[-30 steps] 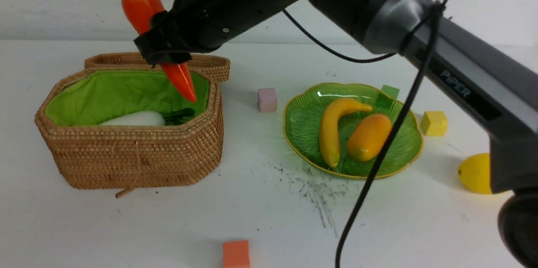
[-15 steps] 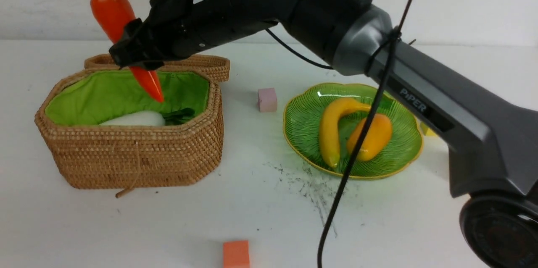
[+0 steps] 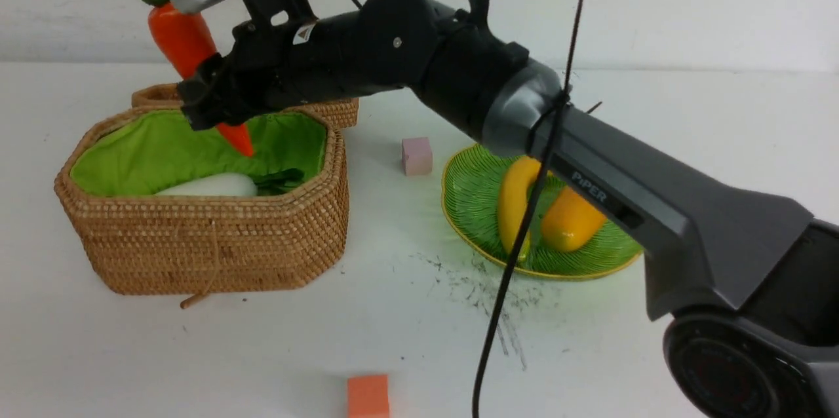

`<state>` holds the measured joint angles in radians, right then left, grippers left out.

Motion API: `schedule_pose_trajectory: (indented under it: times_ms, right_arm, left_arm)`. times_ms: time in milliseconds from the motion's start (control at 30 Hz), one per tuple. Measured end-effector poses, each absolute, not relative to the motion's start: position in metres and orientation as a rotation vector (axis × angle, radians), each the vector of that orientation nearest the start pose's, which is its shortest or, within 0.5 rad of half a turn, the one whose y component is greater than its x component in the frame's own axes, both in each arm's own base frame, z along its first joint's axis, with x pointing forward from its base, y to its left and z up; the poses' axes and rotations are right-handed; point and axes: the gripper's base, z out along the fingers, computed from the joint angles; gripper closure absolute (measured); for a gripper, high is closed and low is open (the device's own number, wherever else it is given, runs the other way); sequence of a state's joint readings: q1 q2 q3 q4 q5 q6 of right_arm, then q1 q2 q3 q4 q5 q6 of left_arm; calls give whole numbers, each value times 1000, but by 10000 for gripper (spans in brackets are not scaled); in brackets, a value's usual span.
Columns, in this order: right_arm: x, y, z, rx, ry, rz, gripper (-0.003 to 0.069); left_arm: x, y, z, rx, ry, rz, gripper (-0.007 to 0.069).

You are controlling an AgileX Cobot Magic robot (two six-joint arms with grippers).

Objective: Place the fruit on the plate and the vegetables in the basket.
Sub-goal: Use the right arm to grab a carrot and put it into the left basket

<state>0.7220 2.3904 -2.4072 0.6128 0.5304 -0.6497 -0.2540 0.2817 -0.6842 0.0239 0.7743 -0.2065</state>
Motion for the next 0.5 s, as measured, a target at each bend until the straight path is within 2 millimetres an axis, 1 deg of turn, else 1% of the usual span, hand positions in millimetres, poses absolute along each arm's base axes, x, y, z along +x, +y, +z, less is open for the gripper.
schedule_pose_trajectory:
  times_ms: [33, 67, 133, 200, 233, 267, 300, 333, 367, 400, 433, 500]
  right_arm:
    - [404, 391, 305, -974, 1704, 691, 361]
    - [408, 393, 296, -983, 1691, 664, 361]
    - [411, 395, 289, -986, 1684, 641, 360]
    - [413, 395, 285, -996, 1678, 617, 326]
    - [414, 395, 284, -999, 1675, 605, 296]
    - [415, 395, 284, -1004, 1670, 590, 247]
    - [415, 394, 284, -1009, 1662, 570, 169]
    - [416, 394, 284, -1011, 1661, 567, 169]
    - [416, 393, 284, -1017, 1654, 548, 93]
    - [417, 393, 284, -1025, 1651, 534, 47]
    - [417, 393, 283, -1033, 1649, 522, 10]
    - [416, 392, 284, -1047, 1654, 522, -12]
  left_arm:
    - [37, -8, 350, 49, 1865, -292, 585]
    - [37, -8, 350, 49, 1867, -292, 585]
    - [37, -8, 350, 49, 1870, -291, 585]
    - [37, -8, 349, 49, 1874, -291, 585]
    - [37, -8, 349, 49, 1874, -291, 585]
    - [37, -8, 349, 49, 1875, -290, 585]
    - [37, -8, 349, 49, 1877, -290, 585]
    - [37, -8, 349, 49, 1877, -290, 585]
    - [37, -8, 349, 49, 1876, -290, 585]
    - [37, -8, 349, 49, 1876, -290, 585]
    - [37, -8, 349, 49, 1877, -290, 585]
    - [37, -8, 349, 49, 1876, -290, 585]
